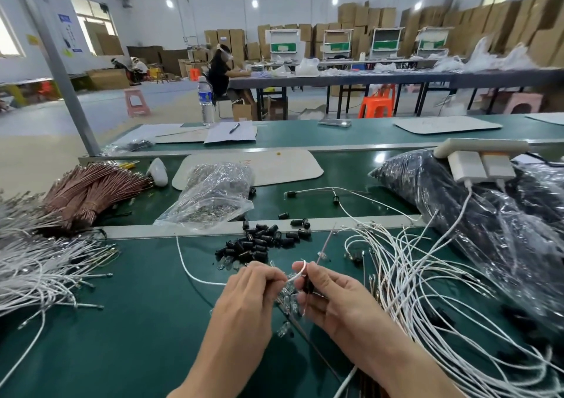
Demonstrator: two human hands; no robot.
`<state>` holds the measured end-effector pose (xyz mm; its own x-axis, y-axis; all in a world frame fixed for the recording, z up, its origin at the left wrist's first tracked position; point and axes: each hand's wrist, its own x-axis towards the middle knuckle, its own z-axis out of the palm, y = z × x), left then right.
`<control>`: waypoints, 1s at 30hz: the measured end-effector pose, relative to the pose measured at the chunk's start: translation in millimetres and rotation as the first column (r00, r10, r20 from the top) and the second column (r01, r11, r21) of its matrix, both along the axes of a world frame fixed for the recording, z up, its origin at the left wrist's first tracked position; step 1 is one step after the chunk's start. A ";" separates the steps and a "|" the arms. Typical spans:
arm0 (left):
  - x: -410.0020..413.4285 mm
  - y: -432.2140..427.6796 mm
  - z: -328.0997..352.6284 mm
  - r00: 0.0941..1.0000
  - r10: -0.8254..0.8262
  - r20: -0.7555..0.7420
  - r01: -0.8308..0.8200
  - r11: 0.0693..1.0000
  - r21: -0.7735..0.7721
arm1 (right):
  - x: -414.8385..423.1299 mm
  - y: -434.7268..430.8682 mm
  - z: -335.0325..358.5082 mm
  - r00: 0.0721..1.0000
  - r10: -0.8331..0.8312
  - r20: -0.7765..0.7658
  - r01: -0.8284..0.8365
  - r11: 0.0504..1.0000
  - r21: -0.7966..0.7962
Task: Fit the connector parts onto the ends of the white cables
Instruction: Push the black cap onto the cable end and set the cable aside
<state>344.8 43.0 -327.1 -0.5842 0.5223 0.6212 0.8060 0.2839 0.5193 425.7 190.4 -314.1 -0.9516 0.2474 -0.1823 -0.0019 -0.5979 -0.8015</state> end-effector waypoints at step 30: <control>6.0 -5.3 0.1 0.991 -0.020 0.130 0.030 0.996 -0.078 | -3.8 -12.6 0.9 0.972 -0.221 -0.084 0.230 0.966 0.119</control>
<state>350.8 37.7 -327.0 -0.6427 0.5828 0.4973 0.7412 0.3090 0.5959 421.9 177.8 -313.1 -0.8778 0.4737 -0.0711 -0.1832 -0.4692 -0.8639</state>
